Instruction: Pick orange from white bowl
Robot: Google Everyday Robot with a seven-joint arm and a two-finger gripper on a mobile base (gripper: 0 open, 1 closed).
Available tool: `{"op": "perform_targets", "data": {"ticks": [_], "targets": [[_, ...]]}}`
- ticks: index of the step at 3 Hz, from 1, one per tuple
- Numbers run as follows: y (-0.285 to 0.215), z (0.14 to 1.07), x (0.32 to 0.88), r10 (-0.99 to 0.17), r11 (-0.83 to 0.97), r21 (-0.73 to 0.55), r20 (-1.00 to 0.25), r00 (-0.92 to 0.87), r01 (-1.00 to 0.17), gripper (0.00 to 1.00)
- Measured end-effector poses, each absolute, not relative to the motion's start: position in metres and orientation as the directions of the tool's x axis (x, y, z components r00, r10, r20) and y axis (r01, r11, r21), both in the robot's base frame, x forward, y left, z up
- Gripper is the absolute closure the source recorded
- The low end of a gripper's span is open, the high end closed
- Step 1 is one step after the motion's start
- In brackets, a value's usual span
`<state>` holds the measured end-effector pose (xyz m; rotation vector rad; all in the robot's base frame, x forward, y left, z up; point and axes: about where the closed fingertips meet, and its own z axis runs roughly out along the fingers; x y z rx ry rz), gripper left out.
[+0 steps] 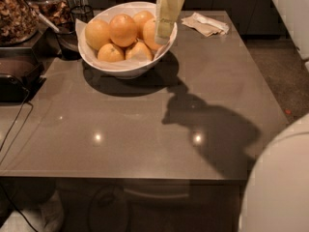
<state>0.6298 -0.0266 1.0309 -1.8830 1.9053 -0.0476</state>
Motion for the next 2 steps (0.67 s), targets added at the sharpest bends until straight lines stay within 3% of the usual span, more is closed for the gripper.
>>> {"op": "perform_targets", "data": {"ticks": [2], "targets": [[0.018, 1.021, 0.68, -0.938, 0.009, -0.321, -0.33, 0.103, -0.947, 0.0]]}}
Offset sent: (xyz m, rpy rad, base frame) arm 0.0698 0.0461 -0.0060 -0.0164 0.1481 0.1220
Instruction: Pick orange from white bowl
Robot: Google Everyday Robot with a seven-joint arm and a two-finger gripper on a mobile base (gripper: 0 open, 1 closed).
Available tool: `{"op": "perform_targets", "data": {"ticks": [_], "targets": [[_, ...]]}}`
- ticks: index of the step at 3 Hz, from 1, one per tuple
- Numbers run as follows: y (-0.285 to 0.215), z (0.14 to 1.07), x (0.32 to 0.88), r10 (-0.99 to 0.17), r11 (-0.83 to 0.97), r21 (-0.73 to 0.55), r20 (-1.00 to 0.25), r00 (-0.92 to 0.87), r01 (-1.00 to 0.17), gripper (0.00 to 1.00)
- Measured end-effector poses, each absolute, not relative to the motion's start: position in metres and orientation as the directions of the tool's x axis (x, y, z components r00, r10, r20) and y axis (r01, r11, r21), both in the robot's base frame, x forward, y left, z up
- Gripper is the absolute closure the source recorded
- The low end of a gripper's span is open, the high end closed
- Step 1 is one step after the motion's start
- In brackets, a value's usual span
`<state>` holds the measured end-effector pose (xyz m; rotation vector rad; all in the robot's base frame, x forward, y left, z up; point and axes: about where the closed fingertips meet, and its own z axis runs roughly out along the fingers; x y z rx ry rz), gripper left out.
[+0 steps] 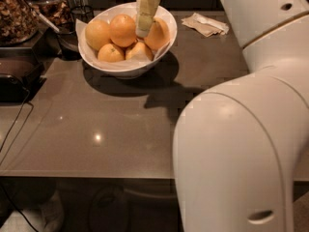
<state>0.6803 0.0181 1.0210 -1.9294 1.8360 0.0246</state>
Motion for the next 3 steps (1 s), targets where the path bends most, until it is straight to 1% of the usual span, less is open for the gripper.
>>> {"op": "perform_targets", "data": {"ticks": [1, 2, 3], "targets": [[0.043, 1.017, 0.697, -0.929, -0.032, -0.334, -0.337, 0.152, -0.942, 0.0], [0.045, 1.018, 0.706, -0.92, -0.017, -0.358, -0.36, 0.155, -0.934, 0.0], [0.049, 1.009, 0.712, -0.916, -0.024, -0.353, -0.367, 0.163, -0.935, 0.0]]}}
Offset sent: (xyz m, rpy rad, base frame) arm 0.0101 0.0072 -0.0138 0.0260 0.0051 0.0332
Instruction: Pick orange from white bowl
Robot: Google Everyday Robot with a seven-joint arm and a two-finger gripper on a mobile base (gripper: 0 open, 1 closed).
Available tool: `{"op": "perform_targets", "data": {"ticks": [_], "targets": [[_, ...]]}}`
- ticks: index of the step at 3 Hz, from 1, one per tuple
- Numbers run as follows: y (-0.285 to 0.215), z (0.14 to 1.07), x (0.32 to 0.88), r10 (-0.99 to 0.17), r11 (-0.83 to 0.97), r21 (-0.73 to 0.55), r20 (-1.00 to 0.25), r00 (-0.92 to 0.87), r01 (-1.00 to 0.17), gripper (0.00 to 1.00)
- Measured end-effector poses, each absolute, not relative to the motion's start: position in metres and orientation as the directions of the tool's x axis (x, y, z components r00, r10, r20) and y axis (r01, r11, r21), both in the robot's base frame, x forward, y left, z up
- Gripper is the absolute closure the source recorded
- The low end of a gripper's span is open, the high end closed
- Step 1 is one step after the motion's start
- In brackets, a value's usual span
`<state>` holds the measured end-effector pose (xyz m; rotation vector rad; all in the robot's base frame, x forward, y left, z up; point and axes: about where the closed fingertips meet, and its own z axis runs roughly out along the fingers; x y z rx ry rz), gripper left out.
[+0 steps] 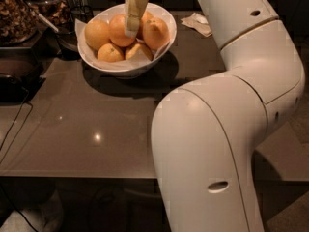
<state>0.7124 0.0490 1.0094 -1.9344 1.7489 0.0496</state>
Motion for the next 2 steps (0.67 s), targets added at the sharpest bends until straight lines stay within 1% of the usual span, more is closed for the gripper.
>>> {"op": "perform_targets", "data": {"ticks": [1, 2], "targets": [[0.0506, 0.9994, 0.7177, -0.918, -0.03, -0.338, -0.364, 0.16, -0.941, 0.19], [0.0531, 0.991, 0.7225, -0.919, -0.03, -0.323, -0.364, 0.153, -0.946, 0.42]]}}
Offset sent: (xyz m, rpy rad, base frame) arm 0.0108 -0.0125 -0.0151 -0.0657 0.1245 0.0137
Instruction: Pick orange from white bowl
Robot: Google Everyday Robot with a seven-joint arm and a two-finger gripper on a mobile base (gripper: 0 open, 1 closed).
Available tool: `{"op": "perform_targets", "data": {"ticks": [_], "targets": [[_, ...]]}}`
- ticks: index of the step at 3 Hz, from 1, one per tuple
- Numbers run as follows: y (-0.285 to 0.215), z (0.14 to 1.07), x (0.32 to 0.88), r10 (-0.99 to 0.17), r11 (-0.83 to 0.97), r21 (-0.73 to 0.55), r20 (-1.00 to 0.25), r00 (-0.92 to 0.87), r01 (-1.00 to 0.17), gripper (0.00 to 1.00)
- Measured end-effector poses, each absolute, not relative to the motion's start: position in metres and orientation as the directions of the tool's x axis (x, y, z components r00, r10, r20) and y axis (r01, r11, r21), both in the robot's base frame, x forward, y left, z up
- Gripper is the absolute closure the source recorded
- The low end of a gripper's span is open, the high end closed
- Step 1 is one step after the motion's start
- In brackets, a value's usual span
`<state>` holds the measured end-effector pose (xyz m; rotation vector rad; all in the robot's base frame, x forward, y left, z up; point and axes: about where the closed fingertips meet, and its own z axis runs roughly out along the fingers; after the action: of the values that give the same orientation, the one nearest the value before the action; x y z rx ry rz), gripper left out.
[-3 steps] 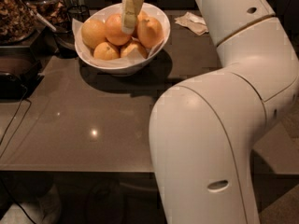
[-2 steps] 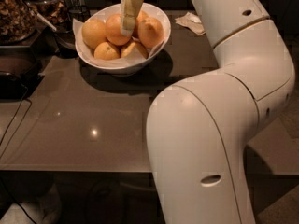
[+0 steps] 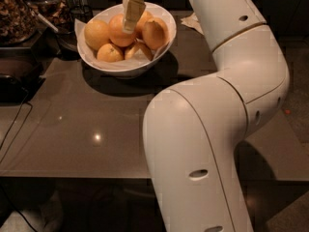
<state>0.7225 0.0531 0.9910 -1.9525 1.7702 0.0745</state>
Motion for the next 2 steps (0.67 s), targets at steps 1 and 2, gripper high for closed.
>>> {"op": "perform_targets", "data": {"ticks": [1, 2], "targets": [[0.0567, 0.9853, 0.7272, -0.919, -0.03, -0.315, -0.365, 0.15, -0.949, 0.42], [0.0619, 0.9791, 0.7304, -0.918, -0.043, -0.308, -0.362, 0.158, -0.95, 0.34]]}}
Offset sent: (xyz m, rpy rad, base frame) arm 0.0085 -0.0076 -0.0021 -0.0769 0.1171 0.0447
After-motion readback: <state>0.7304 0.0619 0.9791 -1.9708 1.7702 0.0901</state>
